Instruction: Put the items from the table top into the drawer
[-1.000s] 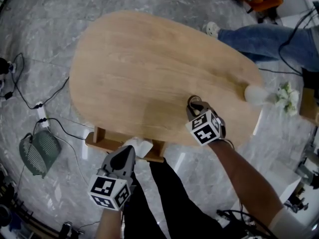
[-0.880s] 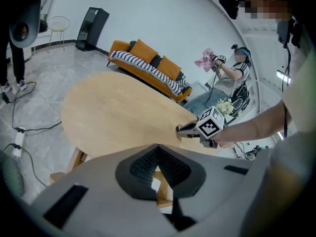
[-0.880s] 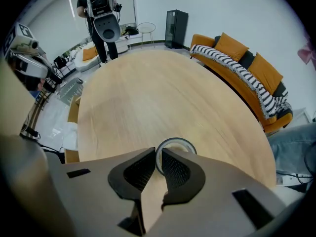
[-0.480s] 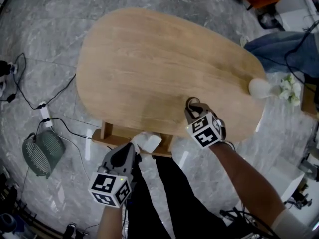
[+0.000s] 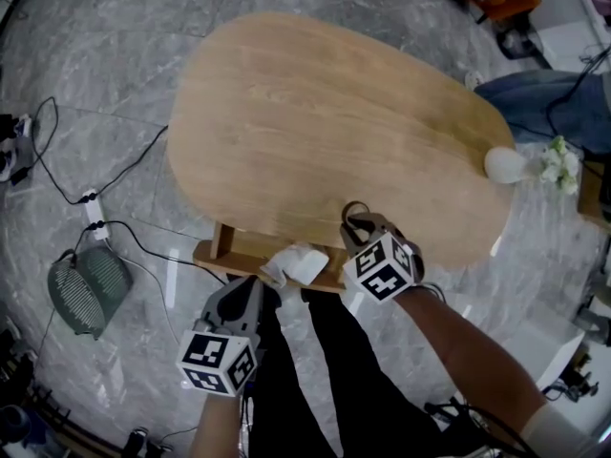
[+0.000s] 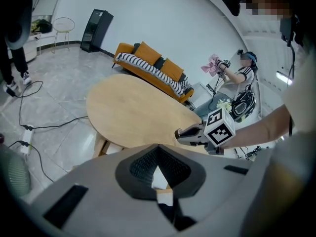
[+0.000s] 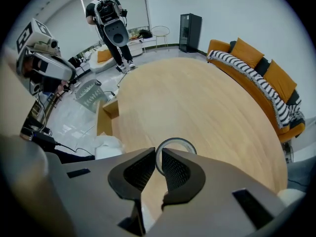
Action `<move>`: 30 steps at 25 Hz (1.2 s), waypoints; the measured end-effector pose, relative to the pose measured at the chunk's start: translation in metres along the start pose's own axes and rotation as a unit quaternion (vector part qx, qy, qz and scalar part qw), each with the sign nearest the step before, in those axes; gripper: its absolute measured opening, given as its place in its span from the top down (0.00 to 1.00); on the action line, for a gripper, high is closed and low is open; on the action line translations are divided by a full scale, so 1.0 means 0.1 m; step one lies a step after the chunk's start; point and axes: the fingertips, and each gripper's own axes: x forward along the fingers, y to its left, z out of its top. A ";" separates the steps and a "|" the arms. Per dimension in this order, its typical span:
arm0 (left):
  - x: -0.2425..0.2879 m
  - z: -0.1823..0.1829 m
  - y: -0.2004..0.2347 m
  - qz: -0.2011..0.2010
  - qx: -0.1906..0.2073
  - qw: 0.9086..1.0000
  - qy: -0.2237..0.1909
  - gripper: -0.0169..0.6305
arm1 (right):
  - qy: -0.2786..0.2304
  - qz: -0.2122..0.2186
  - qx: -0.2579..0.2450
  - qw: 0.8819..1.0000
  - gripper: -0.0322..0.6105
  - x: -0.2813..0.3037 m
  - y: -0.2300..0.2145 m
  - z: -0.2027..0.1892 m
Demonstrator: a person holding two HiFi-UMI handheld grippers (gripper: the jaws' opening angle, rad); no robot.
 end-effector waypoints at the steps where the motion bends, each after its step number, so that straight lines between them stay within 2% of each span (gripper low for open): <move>1: -0.03 -0.01 0.03 0.001 -0.001 1.000 -0.001 0.97 | -0.001 0.004 -0.002 1.000 0.85 0.01 0.07 0.03; 6: -0.18 -0.09 0.21 0.008 -0.007 1.000 -0.005 0.97 | -0.003 0.027 -0.018 0.999 0.85 0.10 0.45 0.14; 12: -0.33 -0.22 0.36 0.014 -0.022 1.000 -0.009 0.97 | 0.004 0.070 -0.077 0.995 0.85 0.21 1.04 0.25; 15: -0.40 -0.27 0.40 0.013 -0.029 0.999 -0.012 0.97 | 0.004 0.084 -0.086 0.993 0.85 0.27 1.26 0.32; 22: -0.54 -0.40 0.53 0.016 -0.039 0.999 -0.015 0.97 | 0.009 0.110 -0.103 0.989 0.85 0.44 1.59 0.43; 30: -0.66 -0.50 0.78 0.019 -0.049 0.998 -0.018 0.97 | 0.015 0.110 -0.099 0.989 0.85 0.66 1.77 0.57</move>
